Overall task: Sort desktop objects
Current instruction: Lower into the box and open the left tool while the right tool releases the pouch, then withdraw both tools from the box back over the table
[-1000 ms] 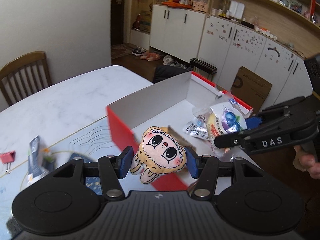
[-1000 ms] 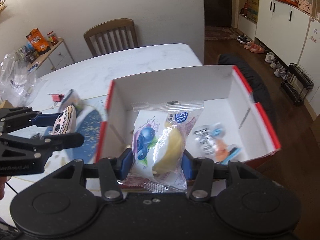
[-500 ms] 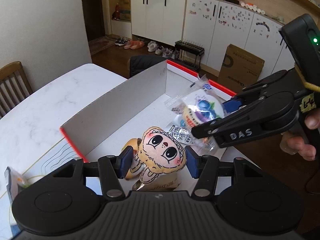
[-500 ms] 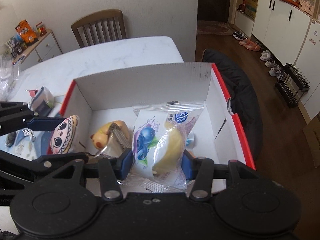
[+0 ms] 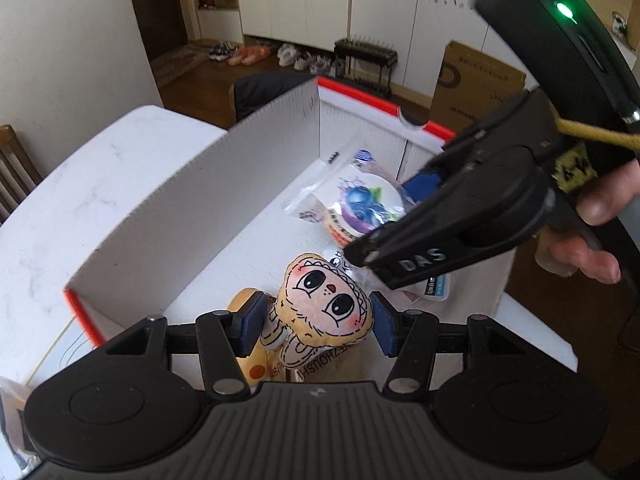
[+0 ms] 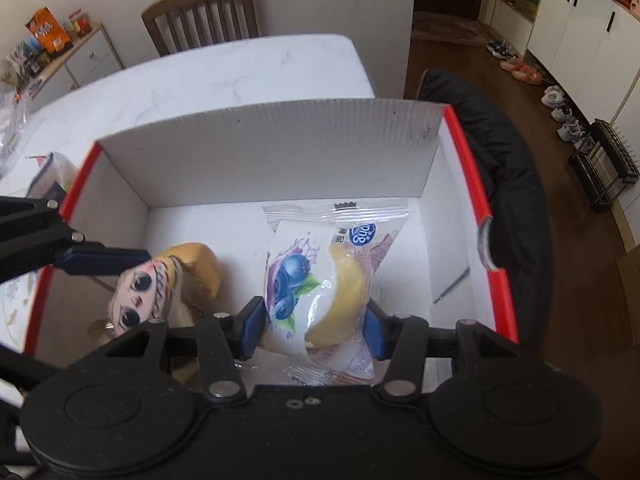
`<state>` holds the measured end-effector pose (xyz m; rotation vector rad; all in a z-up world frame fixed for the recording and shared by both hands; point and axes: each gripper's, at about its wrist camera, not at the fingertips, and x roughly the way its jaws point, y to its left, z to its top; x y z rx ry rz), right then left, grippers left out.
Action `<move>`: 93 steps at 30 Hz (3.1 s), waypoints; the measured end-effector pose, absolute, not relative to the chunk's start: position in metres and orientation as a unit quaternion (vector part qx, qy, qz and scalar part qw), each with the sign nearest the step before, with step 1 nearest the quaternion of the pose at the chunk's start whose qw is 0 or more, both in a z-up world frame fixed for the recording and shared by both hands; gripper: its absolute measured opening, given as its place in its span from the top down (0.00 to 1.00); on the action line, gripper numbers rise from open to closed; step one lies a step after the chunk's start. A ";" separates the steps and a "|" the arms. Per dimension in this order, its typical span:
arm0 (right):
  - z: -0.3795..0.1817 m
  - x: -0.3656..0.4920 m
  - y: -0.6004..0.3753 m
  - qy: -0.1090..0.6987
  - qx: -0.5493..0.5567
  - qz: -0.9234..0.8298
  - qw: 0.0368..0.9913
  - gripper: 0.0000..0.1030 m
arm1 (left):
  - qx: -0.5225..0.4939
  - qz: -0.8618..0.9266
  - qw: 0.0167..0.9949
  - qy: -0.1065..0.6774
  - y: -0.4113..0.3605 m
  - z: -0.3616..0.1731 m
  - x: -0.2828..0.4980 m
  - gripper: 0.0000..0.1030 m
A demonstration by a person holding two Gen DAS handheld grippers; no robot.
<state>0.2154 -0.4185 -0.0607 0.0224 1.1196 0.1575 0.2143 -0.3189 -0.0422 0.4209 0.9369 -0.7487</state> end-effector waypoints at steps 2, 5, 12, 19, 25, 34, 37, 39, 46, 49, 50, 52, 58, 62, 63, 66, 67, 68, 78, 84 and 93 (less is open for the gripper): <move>-0.067 0.225 -0.415 0.541 0.000 0.074 0.838 0.52 | 0.208 -0.353 0.799 0.441 -0.325 -0.048 0.215 0.47; -0.075 0.237 -0.414 0.552 -0.013 0.069 0.831 0.52 | 0.226 -0.355 0.792 0.442 -0.330 -0.054 0.217 0.47; -0.087 0.246 -0.407 0.572 -0.023 0.076 0.816 0.52 | 0.236 -0.357 0.783 0.451 -0.338 -0.065 0.221 0.47; -0.089 0.253 -0.408 0.580 -0.016 0.082 0.810 0.51 | 0.234 -0.359 0.777 0.461 -0.342 -0.072 0.223 0.47; -0.086 0.252 -0.414 0.576 -0.005 0.084 0.813 0.43 | 0.219 -0.361 0.780 0.462 -0.340 -0.072 0.226 0.46; -0.066 0.245 -0.424 0.559 0.006 0.081 0.825 0.39 | 0.201 -0.354 0.789 0.459 -0.329 -0.064 0.225 0.35; -0.060 0.239 -0.424 0.554 0.009 0.083 0.828 0.38 | 0.199 -0.352 0.793 0.456 -0.325 -0.060 0.223 0.35; -0.055 0.234 -0.423 0.551 0.009 0.086 0.830 0.38 | 0.194 -0.351 0.796 0.454 -0.320 -0.056 0.221 0.35; -0.036 0.221 -0.418 0.537 0.010 0.093 0.839 0.38 | 0.181 -0.347 0.807 0.442 -0.310 -0.043 0.215 0.35; -0.028 0.215 -0.416 0.530 0.010 0.095 0.842 0.38 | 0.177 -0.349 0.810 0.437 -0.305 -0.037 0.212 0.35; -0.027 0.215 -0.414 0.529 0.011 0.096 0.843 0.38 | 0.174 -0.350 0.811 0.435 -0.303 -0.034 0.211 0.35; -0.021 0.212 -0.412 0.522 0.013 0.099 0.847 0.38 | 0.170 -0.351 0.814 0.431 -0.298 -0.030 0.208 0.35; -0.009 0.202 -0.400 0.508 0.009 0.102 0.855 0.38 | 0.156 -0.349 0.823 0.422 -0.281 -0.019 0.198 0.35; -0.002 0.194 -0.391 0.500 0.017 0.101 0.860 0.38 | 0.143 -0.345 0.829 0.416 -0.266 -0.011 0.191 0.35; 0.000 0.192 -0.389 0.498 0.018 0.100 0.861 0.37 | 0.140 -0.346 0.831 0.414 -0.261 -0.009 0.189 0.35; 0.006 0.184 -0.382 0.487 0.025 0.096 0.868 0.33 | 0.134 -0.347 0.835 0.406 -0.247 -0.002 0.183 0.29; 0.009 0.181 -0.379 0.482 0.026 0.095 0.871 0.33 | 0.128 -0.349 0.836 0.404 -0.241 -0.001 0.182 0.22; 0.012 0.178 -0.376 0.476 0.028 0.094 0.874 0.32 | 0.121 -0.352 0.837 0.401 -0.234 0.001 0.180 0.21; 0.029 0.165 -0.318 0.455 0.036 0.101 0.884 0.31 | 0.085 -0.365 0.846 0.378 -0.165 0.017 0.162 0.08; 0.034 0.166 -0.273 0.449 0.031 0.114 0.886 0.31 | 0.076 -0.360 0.856 0.362 -0.118 0.022 0.154 0.00; 0.030 0.176 -0.203 0.450 0.026 0.120 0.885 0.31 | 0.069 -0.334 0.862 0.373 -0.038 0.012 0.155 0.00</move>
